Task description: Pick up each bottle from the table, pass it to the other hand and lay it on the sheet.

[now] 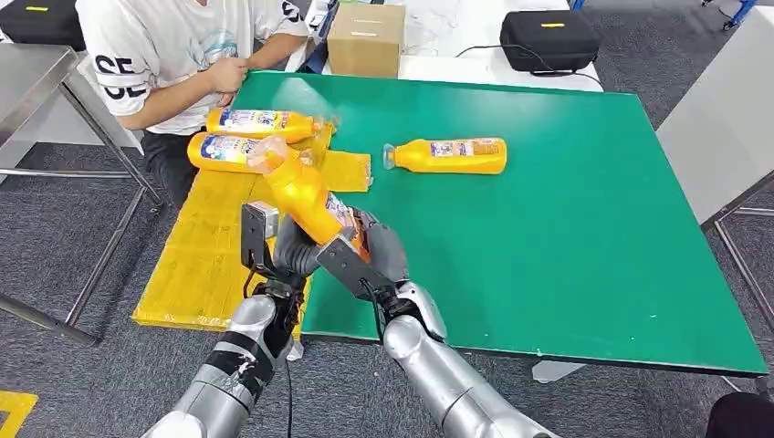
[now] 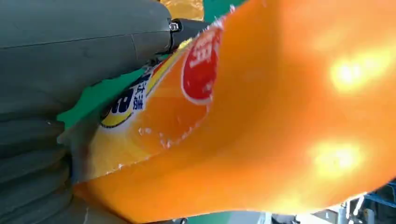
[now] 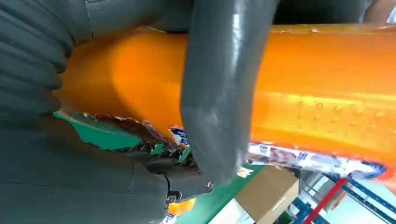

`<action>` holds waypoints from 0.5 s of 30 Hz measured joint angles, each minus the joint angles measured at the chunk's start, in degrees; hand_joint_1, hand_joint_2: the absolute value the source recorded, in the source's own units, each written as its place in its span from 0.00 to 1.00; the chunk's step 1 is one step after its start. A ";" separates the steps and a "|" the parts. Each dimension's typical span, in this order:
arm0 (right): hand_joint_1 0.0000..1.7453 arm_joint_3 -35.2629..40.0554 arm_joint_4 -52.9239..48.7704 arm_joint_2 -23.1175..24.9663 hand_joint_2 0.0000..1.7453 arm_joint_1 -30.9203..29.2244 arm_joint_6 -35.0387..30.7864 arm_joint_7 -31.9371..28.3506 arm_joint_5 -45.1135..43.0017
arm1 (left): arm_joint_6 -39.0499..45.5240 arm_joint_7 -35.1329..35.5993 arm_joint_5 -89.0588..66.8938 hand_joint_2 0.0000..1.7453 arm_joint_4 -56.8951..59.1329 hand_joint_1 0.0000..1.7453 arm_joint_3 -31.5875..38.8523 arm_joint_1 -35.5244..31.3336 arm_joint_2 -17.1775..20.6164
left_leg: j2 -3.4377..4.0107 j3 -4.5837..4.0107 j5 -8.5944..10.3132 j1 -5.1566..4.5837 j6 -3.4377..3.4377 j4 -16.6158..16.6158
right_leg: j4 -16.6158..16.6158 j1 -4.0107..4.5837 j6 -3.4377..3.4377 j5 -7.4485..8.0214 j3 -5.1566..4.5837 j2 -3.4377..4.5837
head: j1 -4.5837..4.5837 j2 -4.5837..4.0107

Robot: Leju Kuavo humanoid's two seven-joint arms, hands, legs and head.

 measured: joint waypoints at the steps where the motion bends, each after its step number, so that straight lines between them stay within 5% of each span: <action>1: 0.92 0.22 0.17 0.00 1.00 -0.07 0.00 0.22 0.00 | -0.11 0.00 0.15 1.00 0.00 1.00 0.02 0.04 0.00 | -0.01 0.00 0.00 0.00 0.00 0.00 | 0.00 0.00 0.00 0.00 0.00 0.00 | 0.00 0.00; 3: 0.00 0.52 0.50 -0.02 1.00 -0.27 0.26 0.41 0.00 | -0.28 -0.02 0.57 1.00 0.00 1.00 0.07 0.11 0.02 | -0.01 0.00 0.00 0.00 0.00 0.00 | 0.00 0.00 0.00 0.00 0.00 -0.01 | 0.00 0.00; 15: 0.00 1.66 1.86 -0.30 1.00 -0.16 0.02 0.79 -0.94 | -0.29 -0.79 1.03 1.00 -1.55 1.00 0.68 -0.07 0.24 | -0.01 -0.01 0.00 0.00 0.00 0.00 | 0.00 0.00 0.00 0.00 -0.01 -0.01 | 0.02 0.00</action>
